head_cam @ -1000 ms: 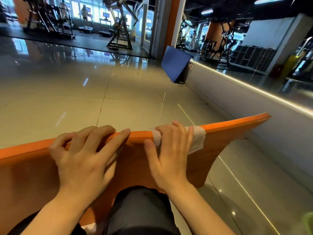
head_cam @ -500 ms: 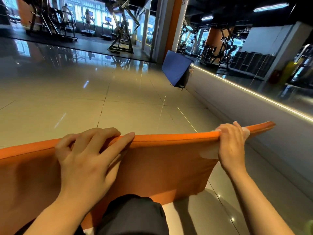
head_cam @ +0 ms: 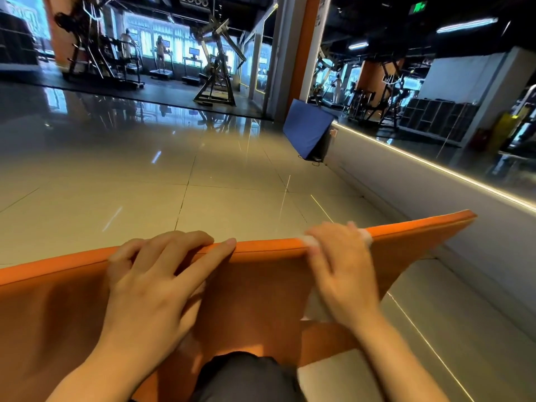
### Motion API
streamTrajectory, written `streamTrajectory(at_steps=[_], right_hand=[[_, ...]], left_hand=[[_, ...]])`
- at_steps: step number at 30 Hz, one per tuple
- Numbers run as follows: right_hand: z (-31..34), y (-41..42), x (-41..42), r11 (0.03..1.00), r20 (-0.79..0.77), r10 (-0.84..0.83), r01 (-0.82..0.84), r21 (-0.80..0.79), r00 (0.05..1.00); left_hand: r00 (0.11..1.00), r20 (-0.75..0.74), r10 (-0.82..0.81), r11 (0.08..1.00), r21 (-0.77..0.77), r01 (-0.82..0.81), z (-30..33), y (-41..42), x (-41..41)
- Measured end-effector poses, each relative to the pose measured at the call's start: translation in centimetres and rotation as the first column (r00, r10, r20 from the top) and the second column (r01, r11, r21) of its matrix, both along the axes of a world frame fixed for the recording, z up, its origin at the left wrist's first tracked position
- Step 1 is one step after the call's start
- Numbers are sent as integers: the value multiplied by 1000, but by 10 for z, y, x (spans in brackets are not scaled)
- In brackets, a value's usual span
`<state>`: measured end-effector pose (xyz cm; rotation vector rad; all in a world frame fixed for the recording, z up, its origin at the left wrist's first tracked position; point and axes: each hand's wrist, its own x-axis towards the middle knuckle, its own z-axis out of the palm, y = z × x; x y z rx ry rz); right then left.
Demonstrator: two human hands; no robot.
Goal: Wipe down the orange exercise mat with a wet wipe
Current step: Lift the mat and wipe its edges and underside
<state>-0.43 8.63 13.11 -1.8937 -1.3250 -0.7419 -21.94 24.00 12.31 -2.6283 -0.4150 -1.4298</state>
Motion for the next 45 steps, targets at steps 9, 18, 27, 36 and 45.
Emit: streamTrajectory(at_steps=[9,18,27,36,45], right_hand=[[-23,-22,66,878,-293,-298,381,289,909],[-13,52,-79,994,-125,46,-33,104,991],[-12,-36,61,978,-24,-193,195,70,981],[-24,44,-35,928,-215,-145,208,310,966],[-8,64,-49,997,35,54,-55,52,998]], left_hand=[[994,107,-32,996,-73,40,2,0,8],[998,46,-41,998,-52,44,2,11,5],[997,-17,-76,996,-52,75,1,12,1],[996,80,-38,996,-75,44,2,4,5],[992,-84,95,995,-4,-96,3,7,-19]])
